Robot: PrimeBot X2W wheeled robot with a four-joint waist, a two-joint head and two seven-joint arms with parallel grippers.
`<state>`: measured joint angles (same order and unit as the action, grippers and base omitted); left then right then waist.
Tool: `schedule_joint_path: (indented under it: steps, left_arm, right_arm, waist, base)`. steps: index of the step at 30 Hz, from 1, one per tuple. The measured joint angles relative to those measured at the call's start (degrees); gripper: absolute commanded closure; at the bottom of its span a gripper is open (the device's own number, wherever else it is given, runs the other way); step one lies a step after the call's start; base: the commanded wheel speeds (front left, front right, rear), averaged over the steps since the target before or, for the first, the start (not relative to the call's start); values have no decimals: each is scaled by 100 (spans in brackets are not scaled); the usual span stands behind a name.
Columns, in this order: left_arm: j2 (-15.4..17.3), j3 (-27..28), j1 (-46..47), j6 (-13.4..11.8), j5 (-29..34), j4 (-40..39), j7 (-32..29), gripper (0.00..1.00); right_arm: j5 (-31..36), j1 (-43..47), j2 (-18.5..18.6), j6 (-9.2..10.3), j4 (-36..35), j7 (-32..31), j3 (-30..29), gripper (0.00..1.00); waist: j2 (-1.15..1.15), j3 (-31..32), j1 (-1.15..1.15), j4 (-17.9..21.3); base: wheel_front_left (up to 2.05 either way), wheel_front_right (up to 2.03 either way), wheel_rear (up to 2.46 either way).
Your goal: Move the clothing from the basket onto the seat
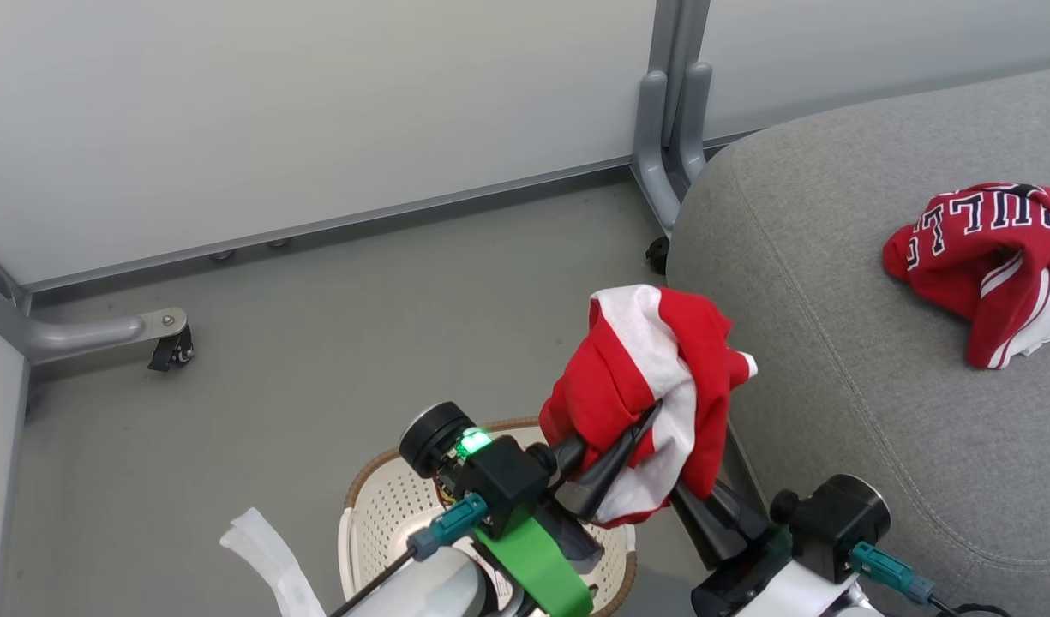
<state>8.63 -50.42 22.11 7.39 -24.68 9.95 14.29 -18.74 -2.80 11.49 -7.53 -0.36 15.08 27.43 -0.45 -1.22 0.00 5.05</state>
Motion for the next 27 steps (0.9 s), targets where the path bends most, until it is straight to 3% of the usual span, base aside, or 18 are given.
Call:
schedule_joint_path:
  steps: [3, 4, 5, 27]
  left_arm:
    - [-2, 33, 1, -24, 2, 45, 27, 100]
    - [-2, 47, 4, -41, 11, 51, 40, 30]
    - [0, 51, 15, -54, 27, 74, 41, 0]
    - [83, 170, 40, -196, 136, 277, 52, 0]
  right_arm:
    - [-21, 0, 13, 0, -1, 0, 1, 100]
    - [-22, 0, 15, 0, -1, 0, -1, 100]
    - [-23, 0, 16, 0, -1, 0, -2, 100]
    - [-81, 10, 56, 0, -30, 0, -70, 100]
  waist:
    - [0, 3, 0, 3]
    - [0, 3, 0, 3]
    - [0, 3, 0, 3]
    - [0, -55, 0, 56]
  base:
    - [0, 0, 0]
    - [0, 0, 0]
    - [0, 0, 0]
    - [0, 0, 0]
